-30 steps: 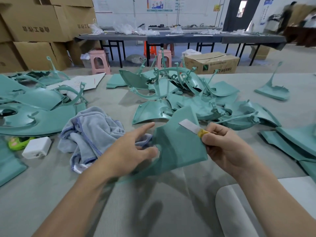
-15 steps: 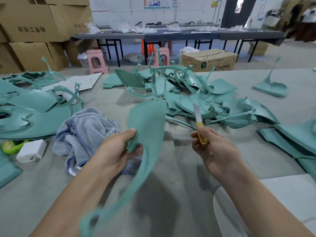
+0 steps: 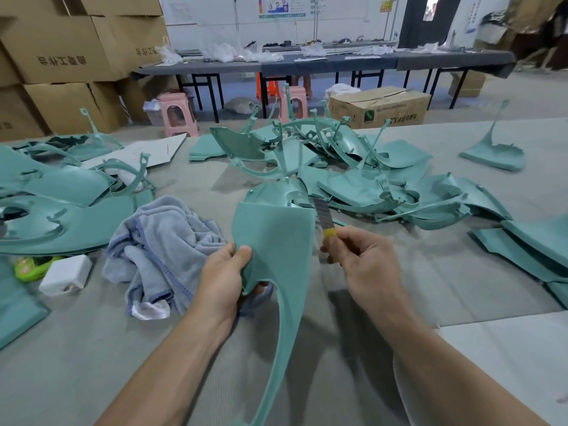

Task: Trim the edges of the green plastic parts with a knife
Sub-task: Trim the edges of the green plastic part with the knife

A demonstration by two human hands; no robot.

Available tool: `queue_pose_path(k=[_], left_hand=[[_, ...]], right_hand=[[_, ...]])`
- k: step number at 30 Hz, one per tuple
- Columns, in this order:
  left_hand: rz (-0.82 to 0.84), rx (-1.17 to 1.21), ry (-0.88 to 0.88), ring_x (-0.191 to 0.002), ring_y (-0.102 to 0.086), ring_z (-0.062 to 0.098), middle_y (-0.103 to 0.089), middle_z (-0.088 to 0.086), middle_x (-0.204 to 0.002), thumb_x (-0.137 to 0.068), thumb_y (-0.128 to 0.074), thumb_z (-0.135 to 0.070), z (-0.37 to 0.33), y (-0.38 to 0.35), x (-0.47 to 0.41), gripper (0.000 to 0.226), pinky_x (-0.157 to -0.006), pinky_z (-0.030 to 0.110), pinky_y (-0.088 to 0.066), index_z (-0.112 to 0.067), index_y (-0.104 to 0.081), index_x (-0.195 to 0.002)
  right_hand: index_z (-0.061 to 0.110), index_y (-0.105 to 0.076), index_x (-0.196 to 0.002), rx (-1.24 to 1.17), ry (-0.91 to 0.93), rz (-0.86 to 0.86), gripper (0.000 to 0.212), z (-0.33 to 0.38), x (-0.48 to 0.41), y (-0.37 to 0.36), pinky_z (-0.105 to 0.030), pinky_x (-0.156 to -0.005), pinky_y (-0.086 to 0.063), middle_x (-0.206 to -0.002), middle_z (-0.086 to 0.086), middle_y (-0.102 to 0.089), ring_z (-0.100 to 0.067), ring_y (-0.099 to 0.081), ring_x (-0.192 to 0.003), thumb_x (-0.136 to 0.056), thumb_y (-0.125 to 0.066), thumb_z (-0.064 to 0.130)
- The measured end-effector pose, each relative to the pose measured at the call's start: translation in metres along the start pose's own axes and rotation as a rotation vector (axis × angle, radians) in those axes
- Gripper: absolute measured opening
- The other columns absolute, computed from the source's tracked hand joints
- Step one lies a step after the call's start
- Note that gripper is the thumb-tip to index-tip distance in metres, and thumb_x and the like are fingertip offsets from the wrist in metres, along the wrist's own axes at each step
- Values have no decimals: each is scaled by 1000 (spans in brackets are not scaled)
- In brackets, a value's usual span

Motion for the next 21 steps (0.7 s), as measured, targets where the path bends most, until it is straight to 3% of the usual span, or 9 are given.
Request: queue_pose_path(k=[3,6,9,13,16,19,21], left_hand=[[13,19,8,-33,-49,16,-64,9,-56,-107,-40,-9,1,1,-1,26,-31,18,-35,-5,-61,-94],[-13,54,13,-46,-57,20,-70,11,-65,-107,-42,-10,2,4,-3,27,-41,25,-45,-6,-65,-93],[-31,111,34,-47,-63,16,-74,9,-70,-107,-42,-9,3,8,-6,26,-39,22,-47,-4,-66,-97],[-7,160,55,-48,-66,16,-74,9,-70,-106,-42,-9,4,8,-5,25,-40,22,-51,-2,-65,-100],[-12,135,69,-43,-61,15,-71,8,-65,-106,-43,-10,5,8,-6,23,-37,20,-47,-3,-63,-101],[5,59,84,-33,-51,16,-67,7,-59,-106,-44,-11,6,8,-6,23,-30,16,-34,-5,-62,-94],[17,12,90,-33,-49,14,-65,5,-57,-105,-45,-10,6,9,-7,23,-30,14,-31,-6,-63,-91]], right_hand=[[27,-81,-86,62,17,41,20,-1,5,-3,-39,-73,-62,-76,0,-76,-22,-70,-71,-90,-76,8],[34,-80,-96,210,65,68,21,5,13,-7,-21,-64,-54,-74,16,-75,3,-64,-67,-88,-80,14],[44,-77,-98,126,55,157,37,10,23,-23,-8,-70,-52,-79,24,-76,7,-69,-72,-87,-79,9],[43,-80,-95,124,35,271,36,15,23,-27,-30,-81,-61,-85,15,-79,-13,-76,-84,-86,-80,8],[43,-81,-94,302,33,500,24,14,26,-37,-36,-75,-60,-84,16,-78,-20,-75,-80,-85,-83,21],[35,-82,-91,383,58,759,13,14,44,-58,-17,-70,-53,-81,19,-77,1,-69,-72,-82,-81,26],[33,-82,-87,296,7,613,16,14,34,-50,-22,-74,-55,-77,13,-77,1,-68,-69,-82,-82,18]])
Point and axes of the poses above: each hand's wrist, its own x-axis away from the middle knuckle, its own y-axis out of the back of the hand, z = x × y, the point moved 10 cm from there along -x, towards the middle knuckle
